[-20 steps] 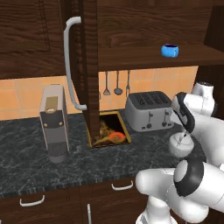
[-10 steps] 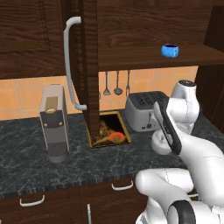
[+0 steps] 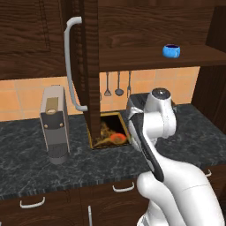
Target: Pick the kettle from the counter and place it on the tray. Then pick the mug from the cabinet and place it on the tray. Then close the cabinet doors.
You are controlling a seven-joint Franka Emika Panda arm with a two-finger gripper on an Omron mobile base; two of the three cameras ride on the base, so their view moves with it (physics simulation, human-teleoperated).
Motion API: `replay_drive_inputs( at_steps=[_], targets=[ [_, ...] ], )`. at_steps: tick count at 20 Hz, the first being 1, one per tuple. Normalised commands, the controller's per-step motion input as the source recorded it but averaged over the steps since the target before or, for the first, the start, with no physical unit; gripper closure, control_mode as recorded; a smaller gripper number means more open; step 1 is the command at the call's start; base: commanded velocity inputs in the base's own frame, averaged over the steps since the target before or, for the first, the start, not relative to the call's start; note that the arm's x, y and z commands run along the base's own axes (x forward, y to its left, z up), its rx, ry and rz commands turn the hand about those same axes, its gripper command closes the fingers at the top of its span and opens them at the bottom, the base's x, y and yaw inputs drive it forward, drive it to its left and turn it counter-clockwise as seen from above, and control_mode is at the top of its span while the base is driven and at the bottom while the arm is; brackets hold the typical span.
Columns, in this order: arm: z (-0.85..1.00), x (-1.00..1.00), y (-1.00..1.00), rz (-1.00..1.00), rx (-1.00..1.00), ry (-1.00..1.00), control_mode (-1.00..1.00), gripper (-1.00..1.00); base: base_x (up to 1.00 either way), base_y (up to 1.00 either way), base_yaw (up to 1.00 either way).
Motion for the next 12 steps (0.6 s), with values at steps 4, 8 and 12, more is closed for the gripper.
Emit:
replay_drive_inputs(
  at_steps=[4, 8, 12],
  targets=[
    [0.26, 0.44, 0.60, 0.00, 0.00, -0.17, -1.00, 1.00, 0.00, 0.00, 0.00],
    [0.10, 0.63, 0.46, 0.03, 0.00, -0.05, -1.00, 1.00, 0.00, 0.00, 0.00],
    [0.00, 0.65, 0.44, 0.01, 0.00, -0.01, -1.00, 1.00, 0.00, 0.00, 0.00]
  ],
)
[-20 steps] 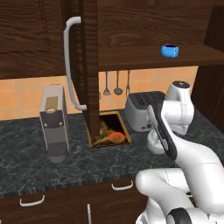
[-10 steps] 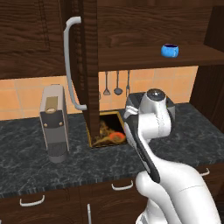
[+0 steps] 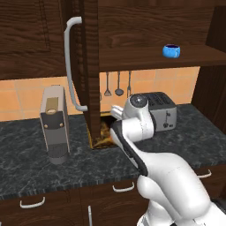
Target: Pick the kettle from the counter and place it on the tray. Then pick the mug from the cabinet and place it on the tray. Then close the cabinet doors.
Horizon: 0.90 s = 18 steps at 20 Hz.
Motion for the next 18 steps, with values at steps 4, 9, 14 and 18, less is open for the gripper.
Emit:
replay_drive_inputs(
  at_steps=[4, 9, 14, 18],
  targets=[
    [-0.04, 0.71, 0.24, 0.03, 0.00, 0.00, -1.00, 1.00, 0.00, 0.00, 0.00],
    [-0.13, 0.65, 0.10, 0.01, 0.00, 0.01, -1.00, 1.00, 0.00, 0.00, 0.00],
    [-0.12, 0.57, 0.22, 0.00, 0.00, 0.00, -1.00, 1.00, 0.00, 0.00, 0.00],
    [-0.14, 0.47, 0.14, 0.00, 0.00, 0.03, -1.00, 1.00, 0.00, 0.00, 0.00]
  ],
)
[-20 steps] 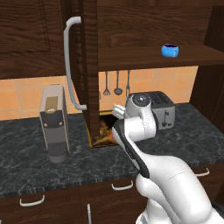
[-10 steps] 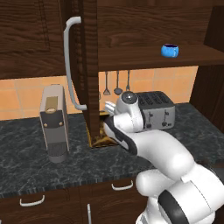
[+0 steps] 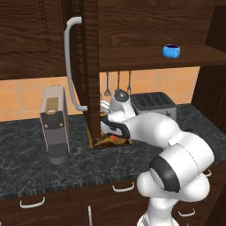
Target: Pick the kettle from the counter and place it on the tray. Then pick the mug from the cabinet and place it on the tray. Then close the cabinet doors.
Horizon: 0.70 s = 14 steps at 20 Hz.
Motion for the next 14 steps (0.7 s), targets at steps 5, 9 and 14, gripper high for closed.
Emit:
replay_drive_inputs(
  at_steps=[5, 9, 14],
  targets=[
    [-0.22, 0.35, 0.02, 0.00, -0.02, 0.02, -1.00, 1.00, 0.00, 0.00, 0.00],
    [-0.27, 0.24, 0.02, 0.00, 0.00, 0.03, -1.00, 1.00, 0.00, 0.00, 0.00],
    [-0.27, 0.19, 0.00, 0.01, 0.00, 0.03, -1.00, 1.00, 0.00, 0.00, 0.00]
  ],
)
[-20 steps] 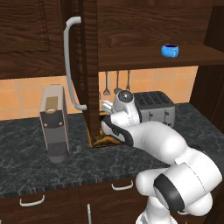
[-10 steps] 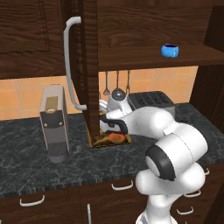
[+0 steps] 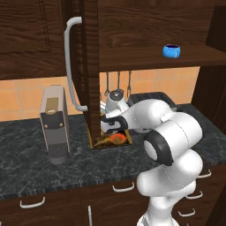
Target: Pick the kettle from the counter and place it on the tray. Then pick the mug from the cabinet and place it on the tray. Then close the cabinet doors.
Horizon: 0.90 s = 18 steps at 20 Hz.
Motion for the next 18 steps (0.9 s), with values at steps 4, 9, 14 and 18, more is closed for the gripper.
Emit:
replay_drive_inputs(
  at_steps=[4, 9, 14, 18],
  targets=[
    [-0.19, 0.33, 0.00, 0.08, 0.00, 0.00, -1.00, 1.00, 0.00, 0.00, 0.00],
    [-0.21, 0.11, -0.02, 0.11, -0.01, 0.04, -1.00, -1.00, 0.00, 0.00, 0.00],
    [-0.10, 0.00, -0.03, 0.09, -0.06, 0.01, -1.00, -1.00, 0.00, 0.00, 0.00],
    [0.05, 0.01, -0.03, 0.13, -0.07, -0.05, -1.00, -1.00, 0.00, 0.00, 0.00]
  ],
)
